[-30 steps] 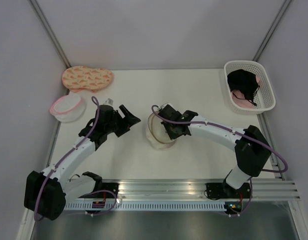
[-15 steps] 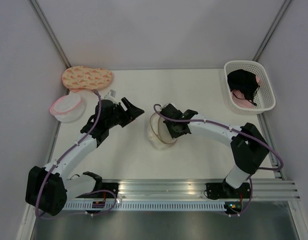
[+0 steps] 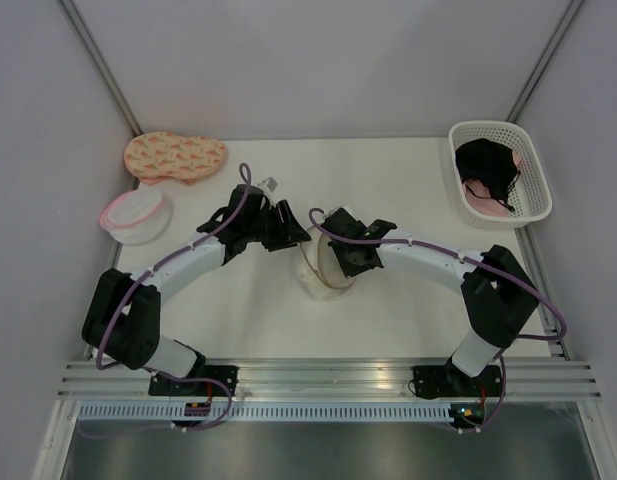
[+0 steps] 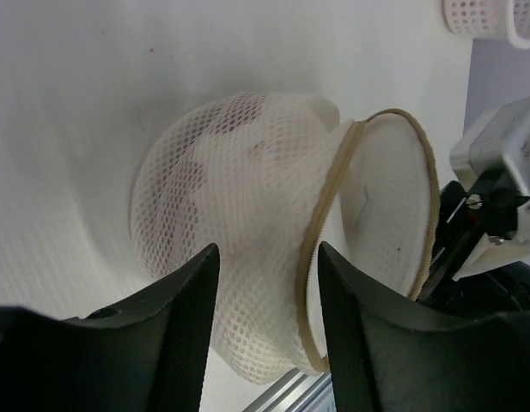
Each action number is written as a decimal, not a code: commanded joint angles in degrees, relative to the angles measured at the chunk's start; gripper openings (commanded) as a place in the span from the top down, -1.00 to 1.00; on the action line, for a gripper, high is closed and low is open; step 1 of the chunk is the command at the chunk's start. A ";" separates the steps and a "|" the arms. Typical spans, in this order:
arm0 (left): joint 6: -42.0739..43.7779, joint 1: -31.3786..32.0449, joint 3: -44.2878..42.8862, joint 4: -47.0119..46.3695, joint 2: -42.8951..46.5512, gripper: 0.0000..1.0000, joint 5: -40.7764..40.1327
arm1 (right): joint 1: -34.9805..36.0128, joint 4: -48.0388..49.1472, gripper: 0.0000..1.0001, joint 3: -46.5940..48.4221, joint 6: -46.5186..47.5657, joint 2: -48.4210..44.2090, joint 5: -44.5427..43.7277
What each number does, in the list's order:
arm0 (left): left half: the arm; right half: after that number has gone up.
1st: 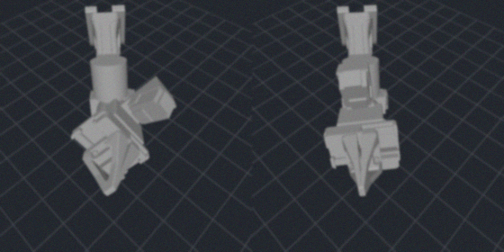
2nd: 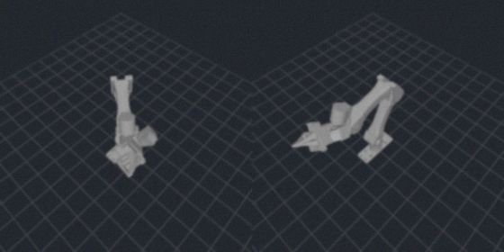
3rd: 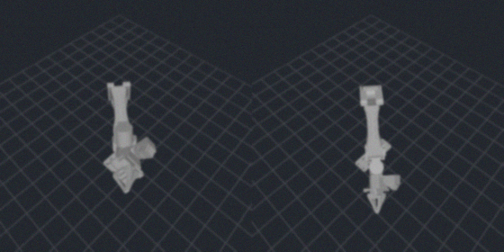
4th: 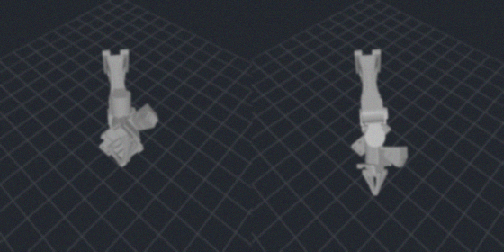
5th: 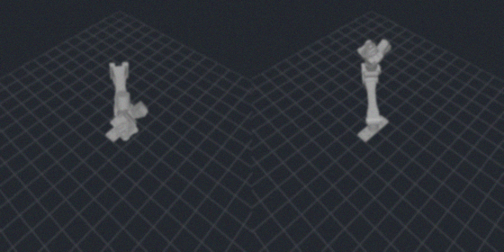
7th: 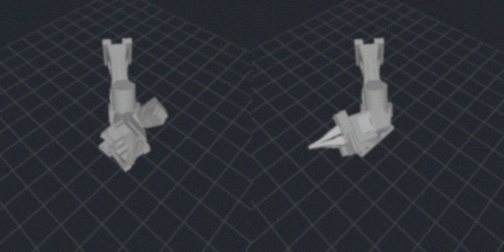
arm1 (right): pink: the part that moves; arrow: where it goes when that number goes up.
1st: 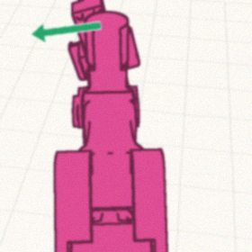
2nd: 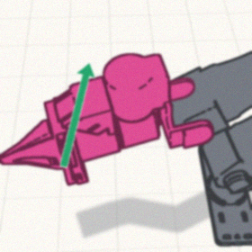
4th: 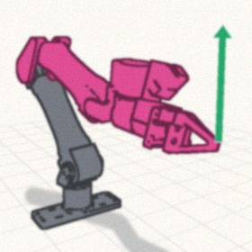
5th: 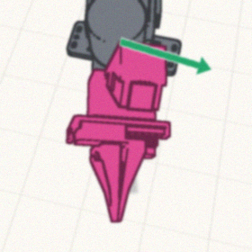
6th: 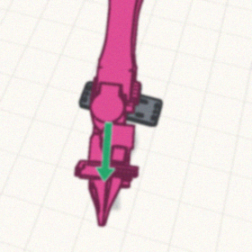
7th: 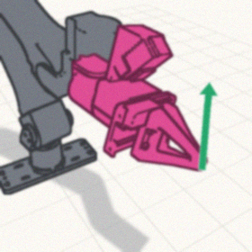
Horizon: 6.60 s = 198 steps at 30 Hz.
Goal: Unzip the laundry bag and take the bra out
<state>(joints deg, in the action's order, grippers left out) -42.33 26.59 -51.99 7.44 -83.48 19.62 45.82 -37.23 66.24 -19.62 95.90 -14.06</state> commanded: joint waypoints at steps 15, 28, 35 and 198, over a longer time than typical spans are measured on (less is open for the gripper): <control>7.70 3.29 -3.65 3.37 0.16 0.95 0.42 | -0.30 -1.43 0.07 8.97 -0.51 -16.88 1.84; -1.87 3.29 4.17 -13.84 3.76 0.96 10.95 | 6.91 -1.09 -0.09 14.53 -1.83 -9.77 4.92; -8.73 3.29 8.12 -23.43 3.15 0.96 14.66 | 8.76 -1.26 -0.05 14.71 -2.09 -8.36 3.43; -2.59 1.71 18.76 6.44 28.81 0.96 2.09 | -61.99 8.06 0.99 34.46 -11.94 15.89 -7.82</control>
<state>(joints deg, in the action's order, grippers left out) -45.52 28.58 -32.49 12.78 -56.01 22.57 -16.10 -29.32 95.02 -30.85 109.62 -21.43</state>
